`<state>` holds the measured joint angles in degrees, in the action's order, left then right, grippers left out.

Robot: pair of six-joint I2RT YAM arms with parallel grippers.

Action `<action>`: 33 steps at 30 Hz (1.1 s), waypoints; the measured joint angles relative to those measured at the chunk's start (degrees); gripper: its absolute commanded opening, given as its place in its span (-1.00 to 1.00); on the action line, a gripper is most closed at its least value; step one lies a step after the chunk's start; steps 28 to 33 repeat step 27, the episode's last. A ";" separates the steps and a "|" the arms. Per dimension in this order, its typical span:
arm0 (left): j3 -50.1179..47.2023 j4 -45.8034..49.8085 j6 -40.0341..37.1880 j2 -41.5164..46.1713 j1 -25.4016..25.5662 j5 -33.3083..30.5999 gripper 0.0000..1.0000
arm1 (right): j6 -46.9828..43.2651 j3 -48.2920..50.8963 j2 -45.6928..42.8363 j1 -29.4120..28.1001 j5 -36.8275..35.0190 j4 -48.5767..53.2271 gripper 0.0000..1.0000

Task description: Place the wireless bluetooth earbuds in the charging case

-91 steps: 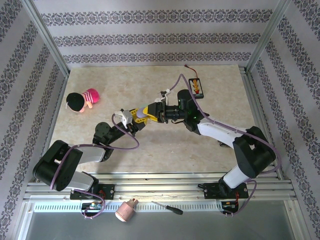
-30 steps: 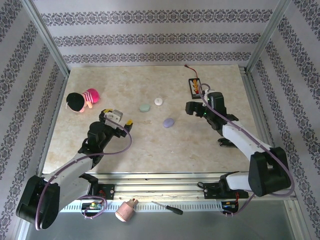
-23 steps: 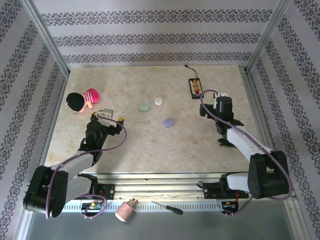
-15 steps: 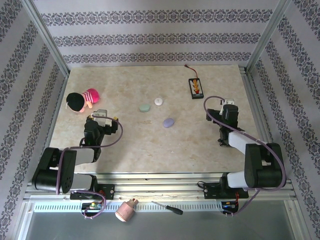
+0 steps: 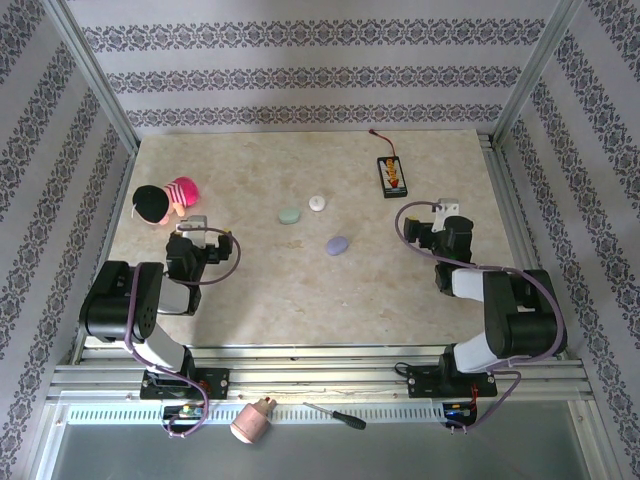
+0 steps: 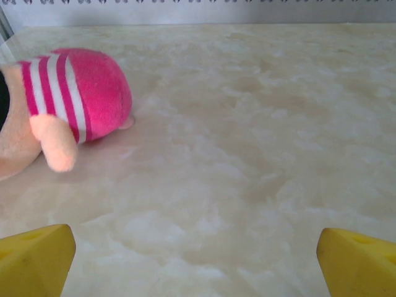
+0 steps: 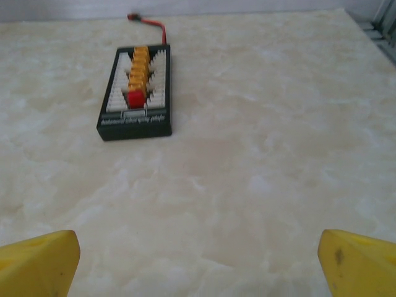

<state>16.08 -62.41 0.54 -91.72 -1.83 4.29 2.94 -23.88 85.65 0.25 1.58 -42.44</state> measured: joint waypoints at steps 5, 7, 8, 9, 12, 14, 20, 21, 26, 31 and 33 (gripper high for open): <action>5.35 4.02 0.00 0.07 -0.07 0.15 0.99 | -0.22 0.17 0.24 0.00 0.04 -2.05 0.97; 5.55 4.55 0.00 0.07 -0.07 0.15 0.99 | -0.22 0.17 0.24 0.02 0.04 -2.49 0.97; 5.55 5.03 0.00 0.07 -0.07 0.15 0.99 | -0.22 0.17 0.24 0.02 0.04 -2.71 0.97; 5.55 5.51 0.00 0.07 -0.07 0.15 0.99 | -0.22 0.17 0.24 0.02 0.04 -2.91 0.97; 5.55 6.14 -0.02 0.07 -0.07 0.20 0.99 | -0.24 0.17 0.24 0.02 0.04 -3.34 0.96; 5.55 6.58 -0.04 0.07 -0.07 0.66 0.99 | -0.33 0.17 0.24 0.00 0.02 -3.34 0.97; 5.55 7.48 -0.07 0.07 -0.07 1.77 0.99 | -0.35 0.17 0.26 -0.02 -0.02 -3.76 0.96; 5.55 7.67 -0.09 0.07 -0.07 1.77 0.99 | -0.35 0.17 0.26 -0.02 -0.07 -3.76 0.97; 5.55 8.07 -0.09 0.07 -0.07 1.75 0.99 | -0.37 0.17 0.26 -0.02 -0.24 -3.78 0.96; 5.55 8.09 -0.07 0.07 -0.07 1.75 0.99 | -0.37 0.17 0.26 -0.02 -0.24 -3.78 0.97; 5.55 8.09 -0.07 0.07 -0.07 1.75 0.99 | -0.37 0.17 0.26 -0.02 -0.24 -3.78 0.97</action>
